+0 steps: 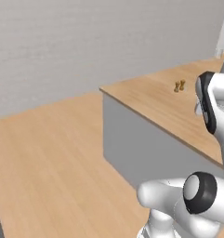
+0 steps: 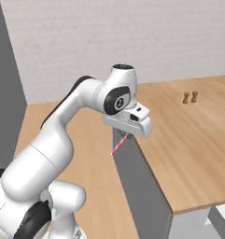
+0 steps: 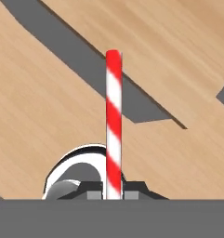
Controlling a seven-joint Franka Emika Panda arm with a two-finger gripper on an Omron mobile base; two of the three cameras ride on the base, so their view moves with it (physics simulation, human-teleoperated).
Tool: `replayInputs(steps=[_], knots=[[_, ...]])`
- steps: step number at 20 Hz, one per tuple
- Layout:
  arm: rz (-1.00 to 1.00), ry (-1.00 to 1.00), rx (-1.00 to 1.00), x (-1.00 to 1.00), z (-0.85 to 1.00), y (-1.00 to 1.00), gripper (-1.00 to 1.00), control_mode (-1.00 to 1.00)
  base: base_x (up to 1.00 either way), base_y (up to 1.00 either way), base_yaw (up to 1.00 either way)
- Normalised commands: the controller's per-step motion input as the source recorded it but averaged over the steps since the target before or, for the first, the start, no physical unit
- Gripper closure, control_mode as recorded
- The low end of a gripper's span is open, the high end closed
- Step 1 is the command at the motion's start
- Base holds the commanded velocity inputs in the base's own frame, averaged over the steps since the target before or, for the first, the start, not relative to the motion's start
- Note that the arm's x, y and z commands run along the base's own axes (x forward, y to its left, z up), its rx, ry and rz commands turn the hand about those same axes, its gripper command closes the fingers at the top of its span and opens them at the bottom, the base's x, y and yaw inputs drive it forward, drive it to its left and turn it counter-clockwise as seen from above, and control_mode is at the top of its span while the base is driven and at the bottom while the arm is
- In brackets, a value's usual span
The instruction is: Take a straw from the drawer in front and place it inside the glass cup on the dining counter.
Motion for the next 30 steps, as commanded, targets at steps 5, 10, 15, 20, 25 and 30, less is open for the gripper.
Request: replayInputs(steps=[5, 10, 15, 20, 25, 30], knots=[[0.00, 0.00, 0.00, 0.00, 0.00, 0.00, 1.00, 1.00, 1.00, 0.85, -0.54], [0.00, 0.00, 0.00, 0.00, 0.00, 0.00, 1.00, 1.00, 0.85, 1.00, -0.49], [0.00, 0.00, 0.00, 0.00, 0.00, 0.00, 1.00, 1.00, 0.76, 1.00, -0.42], [0.00, 0.00, 0.00, 0.00, 0.00, 0.00, 1.00, 1.00, 0.75, 1.00, -0.38], [0.00, 0.00, 0.00, 0.00, 0.00, 0.00, 1.00, 1.00, 0.65, 1.00, -0.35], [0.00, 0.00, 0.00, 0.00, 0.00, 0.00, 1.00, 1.00, 0.58, 1.00, -0.32]])
